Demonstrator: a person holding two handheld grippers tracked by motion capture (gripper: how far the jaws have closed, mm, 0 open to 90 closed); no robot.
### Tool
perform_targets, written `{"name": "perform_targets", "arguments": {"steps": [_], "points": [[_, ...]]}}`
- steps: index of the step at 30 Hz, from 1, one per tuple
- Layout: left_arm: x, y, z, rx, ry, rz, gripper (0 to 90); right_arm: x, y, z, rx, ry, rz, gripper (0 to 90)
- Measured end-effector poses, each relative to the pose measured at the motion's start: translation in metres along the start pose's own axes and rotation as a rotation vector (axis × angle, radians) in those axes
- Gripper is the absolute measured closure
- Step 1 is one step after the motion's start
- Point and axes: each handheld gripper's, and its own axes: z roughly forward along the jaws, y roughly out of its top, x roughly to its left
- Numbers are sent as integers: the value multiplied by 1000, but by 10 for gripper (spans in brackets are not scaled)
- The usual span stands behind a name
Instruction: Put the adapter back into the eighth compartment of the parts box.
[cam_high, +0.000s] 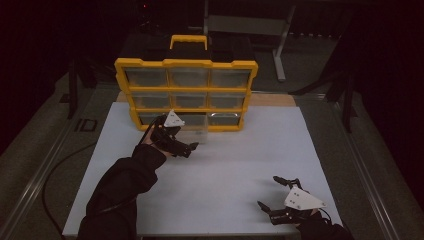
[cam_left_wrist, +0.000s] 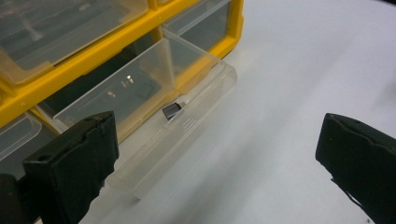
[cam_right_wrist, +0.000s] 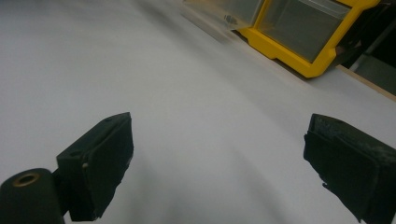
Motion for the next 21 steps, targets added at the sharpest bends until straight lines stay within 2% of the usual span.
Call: {"name": "perform_targets", "arguments": {"steps": [7, 9, 19, 21], "points": [[-9, -7, 0, 6, -9, 19, 0, 0, 0, 0, -2, -1, 2, 84], [-11, -9, 0, 5, 3, 25, 0, 0, 0, 0, -2, 0, 1, 84], [-21, -19, 3, 1, 7, 28, 0, 0, 0, -1, -4, 1, -4, 85], [-22, -22, 3, 3, -6, 25, 0, 0, 0, -1, -5, 0, -3, 84]]}}
